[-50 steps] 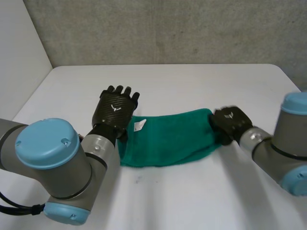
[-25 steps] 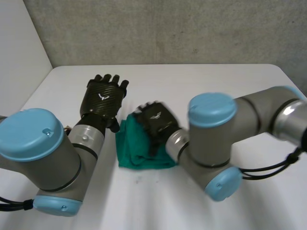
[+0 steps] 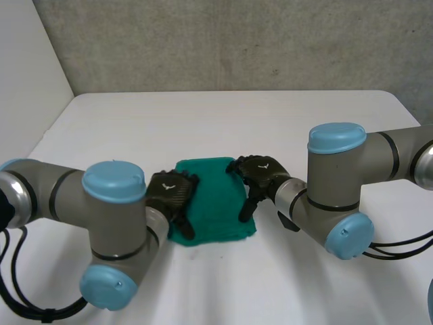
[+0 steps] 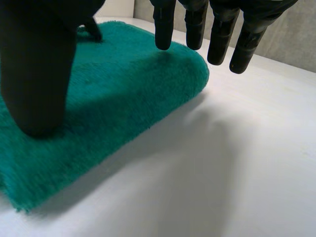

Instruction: Fold the towel.

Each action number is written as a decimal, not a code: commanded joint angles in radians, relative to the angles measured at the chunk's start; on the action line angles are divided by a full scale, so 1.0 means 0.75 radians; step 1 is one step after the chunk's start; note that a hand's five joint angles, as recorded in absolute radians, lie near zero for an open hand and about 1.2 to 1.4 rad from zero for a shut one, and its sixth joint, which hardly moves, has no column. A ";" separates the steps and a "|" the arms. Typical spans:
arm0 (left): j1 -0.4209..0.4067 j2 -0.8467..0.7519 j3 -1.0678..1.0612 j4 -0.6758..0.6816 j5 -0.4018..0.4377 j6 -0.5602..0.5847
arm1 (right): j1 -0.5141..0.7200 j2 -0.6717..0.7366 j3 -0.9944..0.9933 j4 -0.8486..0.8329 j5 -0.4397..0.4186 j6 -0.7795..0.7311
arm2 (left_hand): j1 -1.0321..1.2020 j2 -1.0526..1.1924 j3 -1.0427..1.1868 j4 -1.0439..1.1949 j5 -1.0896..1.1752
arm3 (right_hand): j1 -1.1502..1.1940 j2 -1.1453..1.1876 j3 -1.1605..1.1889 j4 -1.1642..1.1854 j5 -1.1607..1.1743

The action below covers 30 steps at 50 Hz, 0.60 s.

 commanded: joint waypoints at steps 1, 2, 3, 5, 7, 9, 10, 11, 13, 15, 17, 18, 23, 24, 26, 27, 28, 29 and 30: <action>0.103 0.002 -0.013 -0.060 -0.011 0.076 | 0.009 0.015 -0.017 0.018 -0.005 -0.034 | 0.091 0.081 0.067 0.080 0.062 | -0.035 -0.060 -0.051 -0.076 -0.082; 0.103 0.002 -0.022 -0.058 -0.011 0.098 | 0.011 0.036 -0.027 0.032 -0.001 -0.058 | 0.091 0.081 0.067 0.080 0.062 | -0.035 -0.060 -0.051 -0.076 -0.082; 0.103 0.004 -0.026 -0.058 -0.011 0.109 | 0.013 0.046 -0.033 0.042 0.001 -0.071 | 0.087 0.078 0.063 0.076 0.058 | -0.035 -0.060 -0.051 -0.076 -0.082; 0.099 0.008 -0.038 -0.058 -0.011 0.121 | 0.013 0.056 -0.041 0.057 0.005 -0.083 | 0.087 0.078 0.063 0.076 0.058 | -0.035 -0.060 -0.051 -0.076 -0.082; 0.085 0.016 -0.048 -0.058 -0.002 0.127 | 0.020 0.071 -0.070 0.108 0.013 -0.118 | 0.083 0.074 0.059 0.072 0.055 | -0.035 -0.060 -0.051 -0.076 -0.082; 0.080 0.020 -0.048 -0.058 0.000 0.125 | 0.024 0.067 -0.092 0.153 0.013 -0.138 | 0.083 0.074 0.059 0.072 0.055 | -0.035 -0.060 -0.051 -0.076 -0.082; 0.066 0.034 -0.048 -0.058 0.000 0.125 | 0.024 0.056 -0.096 0.167 0.009 -0.134 | 0.075 0.066 0.051 0.064 0.047 | -0.035 -0.060 -0.051 -0.076 -0.082; 0.046 0.057 -0.046 -0.056 0.002 0.123 | 0.024 0.044 -0.099 0.167 0.007 -0.130 | 0.075 0.066 0.051 0.064 0.047 | -0.035 -0.060 -0.051 -0.076 -0.082; 0.027 0.093 -0.044 -0.056 0.004 0.121 | 0.014 -0.021 -0.099 0.165 0.009 -0.124 | 0.068 0.058 0.043 0.057 0.039 | -0.035 -0.060 -0.051 -0.076 -0.082; 0.013 0.161 -0.038 -0.056 0.004 0.115 | 0.003 -0.087 -0.090 0.161 0.017 -0.120 | 0.060 0.050 0.035 0.049 0.031 | -0.035 -0.060 -0.051 -0.076 -0.082; 0.011 0.232 -0.024 -0.056 0.006 0.111 | -0.019 -0.197 -0.074 0.133 0.060 -0.110 | 0.060 0.050 0.035 0.049 0.031 | -0.035 -0.060 -0.051 -0.076 -0.082; 0.013 0.257 -0.018 -0.056 0.006 0.109 | -0.033 -0.236 -0.066 0.116 0.085 -0.102 | 0.056 0.046 0.031 0.045 0.027 | -0.035 -0.060 -0.051 -0.076 -0.082; 0.035 0.431 0.050 -0.054 0.000 0.103 | -0.142 -0.520 0.004 -0.023 0.328 -0.081 | 0.044 0.034 0.020 0.033 0.015 | -0.035 -0.060 -0.051 -0.076 -0.082; 0.058 0.486 0.084 -0.062 0.000 0.086 | -0.158 -0.555 0.004 -0.037 0.352 -0.085 | 0.044 0.034 0.020 0.033 0.015 | -0.035 -0.060 -0.051 -0.076 -0.082; 0.093 0.535 0.119 -0.078 -0.002 0.062 | -0.187 -0.614 0.004 -0.052 0.393 -0.091 | 0.048 0.038 0.024 0.037 0.019 | -0.035 -0.060 -0.051 -0.076 -0.082; 0.113 0.554 0.136 -0.095 -0.002 0.045 | -0.215 -0.657 0.002 -0.050 0.414 -0.102 | 0.052 0.042 0.027 0.041 0.023 | -0.035 -0.060 -0.051 -0.076 -0.082; 0.158 0.586 0.172 -0.151 0.002 0.007 | -0.228 -0.676 0.004 -0.046 0.418 -0.112 | 0.056 0.046 0.031 0.045 0.027 | -0.035 -0.060 -0.051 -0.076 -0.082; 0.184 0.599 0.193 -0.188 0.004 -0.014 | -0.228 -0.676 0.004 -0.046 0.418 -0.112 | 0.052 0.042 0.028 0.041 0.023 | -0.035 -0.060 -0.051 -0.076 -0.082; 0.209 0.611 0.213 -0.229 0.006 -0.036 | -0.240 -0.690 0.004 -0.041 0.422 -0.120 | 0.048 0.038 0.024 0.037 0.019 | -0.035 -0.060 -0.051 -0.076 -0.082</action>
